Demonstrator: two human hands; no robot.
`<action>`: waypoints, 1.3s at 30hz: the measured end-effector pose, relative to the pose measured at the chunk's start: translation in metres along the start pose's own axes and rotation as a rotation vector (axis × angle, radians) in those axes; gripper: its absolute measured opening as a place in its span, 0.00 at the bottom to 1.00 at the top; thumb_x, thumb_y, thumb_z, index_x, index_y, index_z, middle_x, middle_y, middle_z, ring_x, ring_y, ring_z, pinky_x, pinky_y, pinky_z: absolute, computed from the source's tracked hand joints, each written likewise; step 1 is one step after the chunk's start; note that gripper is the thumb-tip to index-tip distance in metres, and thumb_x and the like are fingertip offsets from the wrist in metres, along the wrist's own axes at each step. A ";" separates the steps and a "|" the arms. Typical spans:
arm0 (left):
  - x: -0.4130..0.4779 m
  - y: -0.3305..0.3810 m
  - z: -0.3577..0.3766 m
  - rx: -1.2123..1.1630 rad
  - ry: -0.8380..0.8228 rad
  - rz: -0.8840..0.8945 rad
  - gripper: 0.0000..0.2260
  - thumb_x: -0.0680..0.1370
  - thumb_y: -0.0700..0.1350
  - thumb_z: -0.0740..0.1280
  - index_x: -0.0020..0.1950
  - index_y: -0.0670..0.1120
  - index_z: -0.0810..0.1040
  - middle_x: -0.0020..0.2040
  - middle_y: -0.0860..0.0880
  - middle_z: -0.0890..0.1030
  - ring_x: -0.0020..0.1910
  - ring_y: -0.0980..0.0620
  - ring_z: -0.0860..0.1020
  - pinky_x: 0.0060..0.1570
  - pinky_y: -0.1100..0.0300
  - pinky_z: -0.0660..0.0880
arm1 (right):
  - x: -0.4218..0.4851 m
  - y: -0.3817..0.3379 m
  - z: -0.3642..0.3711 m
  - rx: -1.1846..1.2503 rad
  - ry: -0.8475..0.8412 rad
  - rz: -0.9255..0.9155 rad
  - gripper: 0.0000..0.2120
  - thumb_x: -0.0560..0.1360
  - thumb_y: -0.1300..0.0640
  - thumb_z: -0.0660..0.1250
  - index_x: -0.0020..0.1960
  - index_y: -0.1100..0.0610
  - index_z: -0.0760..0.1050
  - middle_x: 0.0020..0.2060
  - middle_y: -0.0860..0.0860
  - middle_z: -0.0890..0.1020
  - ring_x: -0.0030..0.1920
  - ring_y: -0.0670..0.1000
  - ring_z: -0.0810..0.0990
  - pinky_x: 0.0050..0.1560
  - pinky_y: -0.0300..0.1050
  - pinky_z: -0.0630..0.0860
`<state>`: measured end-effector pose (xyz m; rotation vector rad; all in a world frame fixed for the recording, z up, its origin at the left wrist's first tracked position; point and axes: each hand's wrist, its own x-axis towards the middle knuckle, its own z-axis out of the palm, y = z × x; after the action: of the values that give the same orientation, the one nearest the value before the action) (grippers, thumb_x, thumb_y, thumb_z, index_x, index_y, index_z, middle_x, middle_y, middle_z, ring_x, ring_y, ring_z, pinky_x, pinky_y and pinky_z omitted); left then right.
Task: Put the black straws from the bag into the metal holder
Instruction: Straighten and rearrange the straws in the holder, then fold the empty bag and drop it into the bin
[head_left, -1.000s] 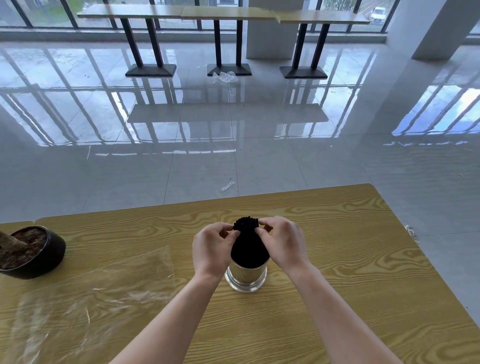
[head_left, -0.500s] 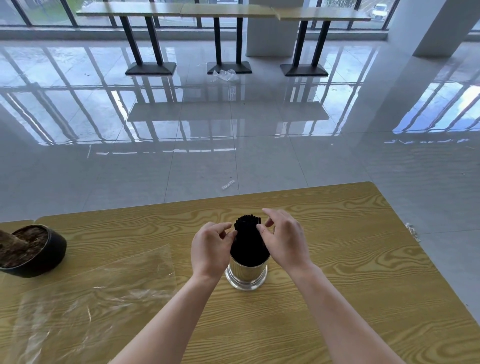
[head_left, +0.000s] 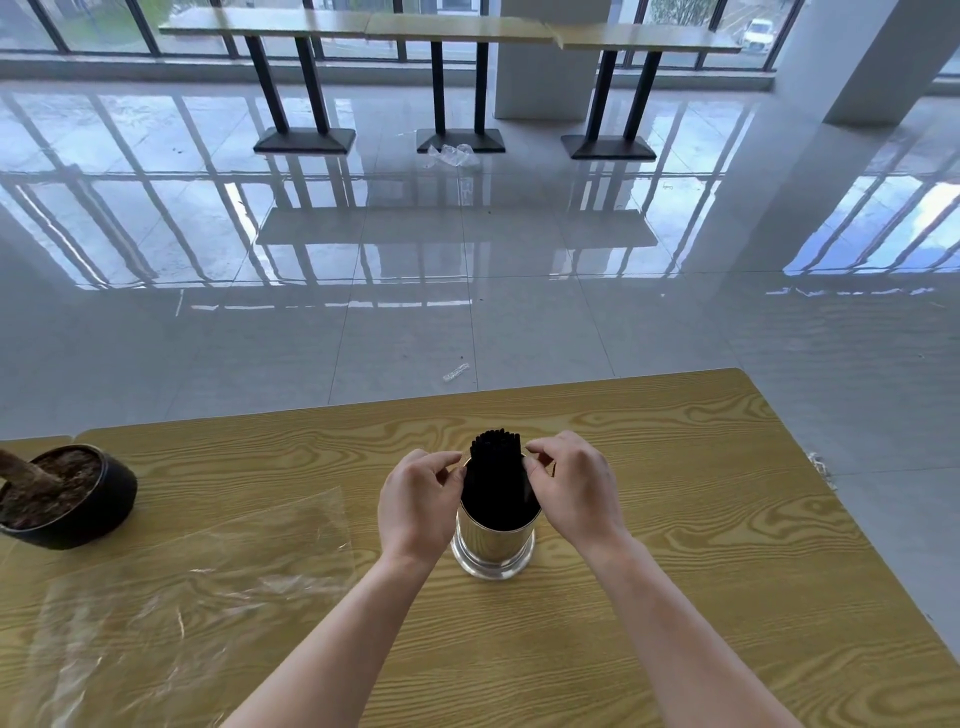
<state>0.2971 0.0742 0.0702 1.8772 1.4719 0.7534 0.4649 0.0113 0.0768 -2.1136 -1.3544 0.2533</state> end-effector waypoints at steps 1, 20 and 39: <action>0.000 -0.001 -0.002 0.003 -0.003 -0.006 0.09 0.77 0.46 0.71 0.56 0.49 0.85 0.42 0.53 0.80 0.41 0.53 0.78 0.43 0.58 0.74 | -0.001 0.000 -0.001 0.000 0.000 -0.002 0.11 0.77 0.57 0.73 0.58 0.56 0.84 0.44 0.48 0.83 0.41 0.45 0.77 0.40 0.27 0.65; -0.029 -0.029 -0.094 0.547 0.030 0.171 0.26 0.78 0.53 0.65 0.75 0.48 0.67 0.71 0.44 0.73 0.69 0.44 0.73 0.60 0.46 0.73 | -0.023 -0.086 -0.011 -0.016 -0.001 -0.338 0.14 0.75 0.57 0.74 0.60 0.57 0.82 0.51 0.52 0.85 0.52 0.52 0.83 0.53 0.43 0.78; -0.096 -0.169 -0.214 0.606 0.063 -0.264 0.28 0.81 0.58 0.57 0.79 0.51 0.59 0.78 0.43 0.64 0.77 0.46 0.61 0.70 0.47 0.64 | -0.063 -0.178 0.121 -0.011 -0.375 -0.394 0.15 0.77 0.53 0.71 0.63 0.55 0.80 0.53 0.51 0.84 0.55 0.53 0.81 0.52 0.45 0.76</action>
<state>0.0103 0.0384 0.0717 2.0209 2.1073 0.2515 0.2447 0.0548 0.0738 -1.8133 -1.9563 0.4937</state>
